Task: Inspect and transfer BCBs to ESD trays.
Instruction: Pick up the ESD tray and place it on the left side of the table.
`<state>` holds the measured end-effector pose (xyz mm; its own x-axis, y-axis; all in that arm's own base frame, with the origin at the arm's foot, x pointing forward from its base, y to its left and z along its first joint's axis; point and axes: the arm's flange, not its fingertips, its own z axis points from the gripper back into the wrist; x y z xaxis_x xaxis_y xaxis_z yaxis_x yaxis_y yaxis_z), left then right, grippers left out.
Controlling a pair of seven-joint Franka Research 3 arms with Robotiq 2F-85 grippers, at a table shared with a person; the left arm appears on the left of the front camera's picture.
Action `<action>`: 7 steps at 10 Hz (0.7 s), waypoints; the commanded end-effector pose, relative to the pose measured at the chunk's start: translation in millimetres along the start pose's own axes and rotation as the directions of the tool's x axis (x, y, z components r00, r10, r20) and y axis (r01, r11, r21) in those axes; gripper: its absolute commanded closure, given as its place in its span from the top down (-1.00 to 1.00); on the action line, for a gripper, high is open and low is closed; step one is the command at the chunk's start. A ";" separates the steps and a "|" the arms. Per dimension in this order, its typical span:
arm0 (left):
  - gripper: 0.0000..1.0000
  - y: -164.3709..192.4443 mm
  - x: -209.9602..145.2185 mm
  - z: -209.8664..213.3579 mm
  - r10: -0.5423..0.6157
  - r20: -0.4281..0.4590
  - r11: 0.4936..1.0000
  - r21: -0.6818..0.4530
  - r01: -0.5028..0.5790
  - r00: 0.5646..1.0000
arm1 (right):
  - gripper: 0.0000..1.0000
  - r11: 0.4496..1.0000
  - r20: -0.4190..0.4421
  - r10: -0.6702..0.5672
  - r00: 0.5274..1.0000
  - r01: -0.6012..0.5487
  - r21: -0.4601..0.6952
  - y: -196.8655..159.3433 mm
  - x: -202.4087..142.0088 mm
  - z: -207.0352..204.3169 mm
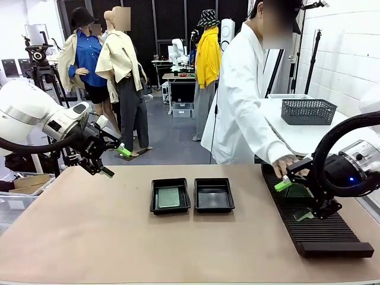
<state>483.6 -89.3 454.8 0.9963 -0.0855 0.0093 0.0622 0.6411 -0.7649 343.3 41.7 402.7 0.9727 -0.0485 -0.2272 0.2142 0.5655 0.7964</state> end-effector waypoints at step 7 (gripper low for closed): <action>1.00 -0.5 -0.3 -0.7 -0.008 0.014 1.000 0.001 0.008 1.000 | 1.00 1.000 -0.009 0.016 1.000 -0.016 0.003 -1.5 -3.7 -4.9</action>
<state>483.6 -89.3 454.8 0.9963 -0.0855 0.0093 0.0622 0.6411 -0.7649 343.3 41.7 402.7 0.9727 -0.0484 -0.2271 0.2141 0.5656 0.7964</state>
